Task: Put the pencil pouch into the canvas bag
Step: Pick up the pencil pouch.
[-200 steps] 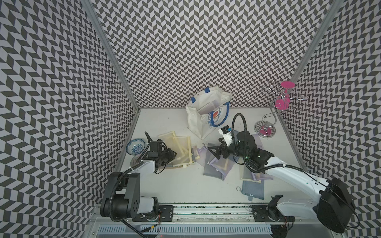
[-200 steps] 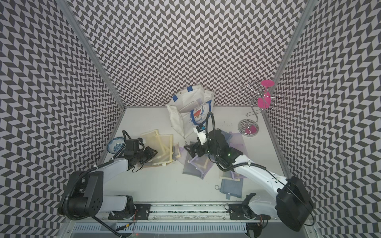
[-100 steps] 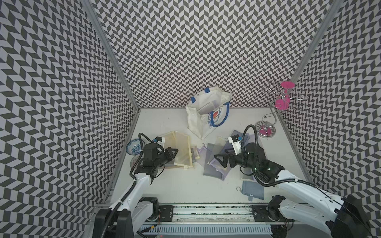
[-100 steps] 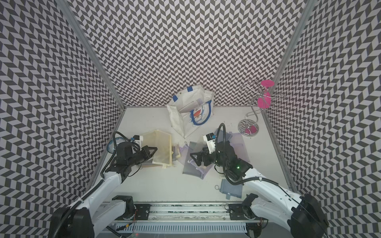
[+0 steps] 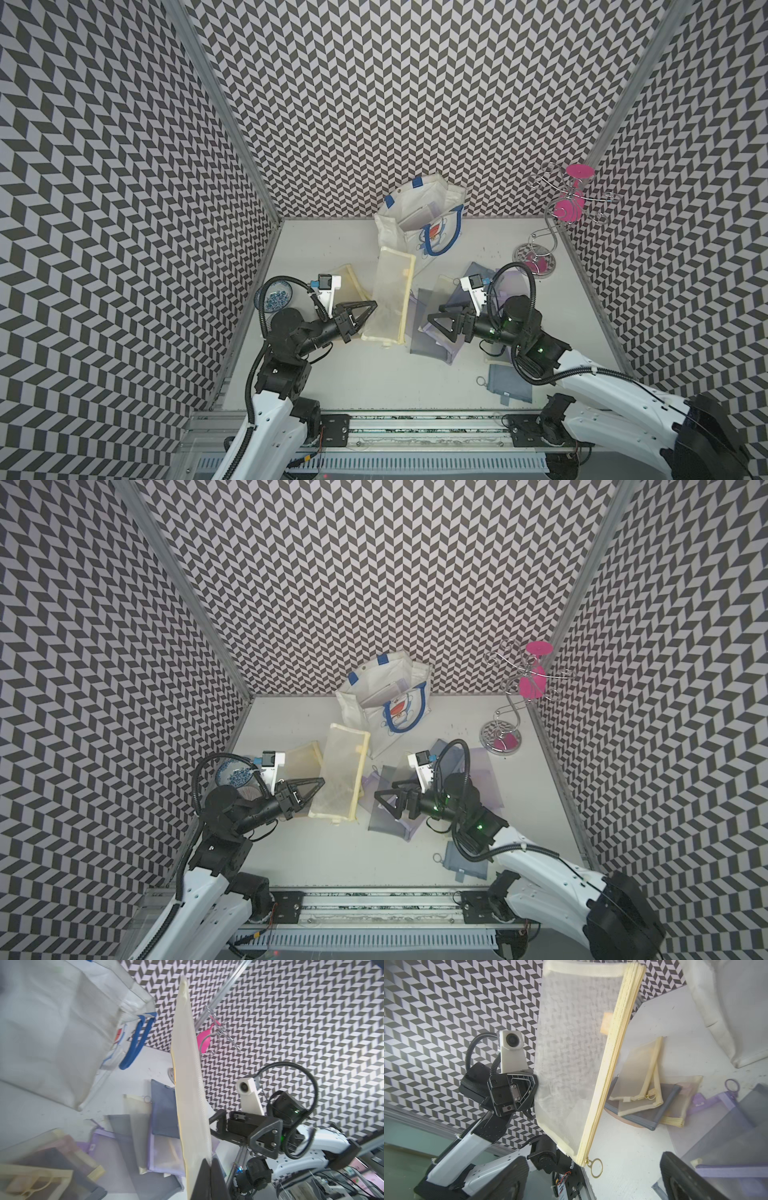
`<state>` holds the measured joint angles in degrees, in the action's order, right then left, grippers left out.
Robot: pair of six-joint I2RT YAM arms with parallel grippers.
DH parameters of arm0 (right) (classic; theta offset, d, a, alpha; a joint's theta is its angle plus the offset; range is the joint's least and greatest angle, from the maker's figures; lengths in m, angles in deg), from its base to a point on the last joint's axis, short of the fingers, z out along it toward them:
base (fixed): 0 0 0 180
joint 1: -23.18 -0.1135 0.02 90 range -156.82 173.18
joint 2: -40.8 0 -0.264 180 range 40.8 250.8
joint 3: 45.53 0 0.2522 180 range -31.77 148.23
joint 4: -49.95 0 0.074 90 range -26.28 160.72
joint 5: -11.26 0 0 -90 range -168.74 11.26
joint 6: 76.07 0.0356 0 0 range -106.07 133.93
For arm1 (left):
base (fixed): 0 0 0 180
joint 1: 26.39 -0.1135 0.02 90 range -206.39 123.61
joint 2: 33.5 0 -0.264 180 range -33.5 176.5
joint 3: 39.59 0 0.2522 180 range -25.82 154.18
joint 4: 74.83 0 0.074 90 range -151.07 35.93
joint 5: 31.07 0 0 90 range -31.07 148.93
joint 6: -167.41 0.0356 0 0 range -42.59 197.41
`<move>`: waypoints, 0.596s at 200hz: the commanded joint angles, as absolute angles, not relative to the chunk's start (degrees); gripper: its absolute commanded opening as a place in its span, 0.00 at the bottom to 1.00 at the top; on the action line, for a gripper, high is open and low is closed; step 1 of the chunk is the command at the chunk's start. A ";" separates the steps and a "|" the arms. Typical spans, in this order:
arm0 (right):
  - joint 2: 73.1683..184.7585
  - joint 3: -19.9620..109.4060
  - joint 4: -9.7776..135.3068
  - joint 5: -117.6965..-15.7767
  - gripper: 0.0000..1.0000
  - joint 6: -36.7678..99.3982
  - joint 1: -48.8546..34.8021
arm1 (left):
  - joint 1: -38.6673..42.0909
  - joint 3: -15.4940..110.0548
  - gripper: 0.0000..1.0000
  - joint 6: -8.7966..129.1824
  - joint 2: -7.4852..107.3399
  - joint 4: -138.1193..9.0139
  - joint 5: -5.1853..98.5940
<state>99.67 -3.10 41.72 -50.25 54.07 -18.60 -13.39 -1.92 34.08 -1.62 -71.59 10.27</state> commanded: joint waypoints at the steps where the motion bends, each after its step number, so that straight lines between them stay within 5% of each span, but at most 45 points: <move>1: 102.60 -2.19 30.14 -45.29 0.99 56.05 -19.18 | -11.61 -2.63 0.00 30.49 -2.92 -81.44 4.62; 63: 115.02 1.02 14.67 -36.47 0.94 55.35 -19.80 | -8.15 -3.87 0.00 29.06 -1.97 -86.38 3.75; 119: 117.85 0.80 7.67 -34.77 0.35 53.29 -19.80 | -7.93 -4.80 0.00 31.13 0.02 -84.08 7.13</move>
<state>117.51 -0.11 14.75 -36.37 54.92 -19.46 -8.26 -4.52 30.54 -0.81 -83.00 5.70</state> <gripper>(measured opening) 0.450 0.047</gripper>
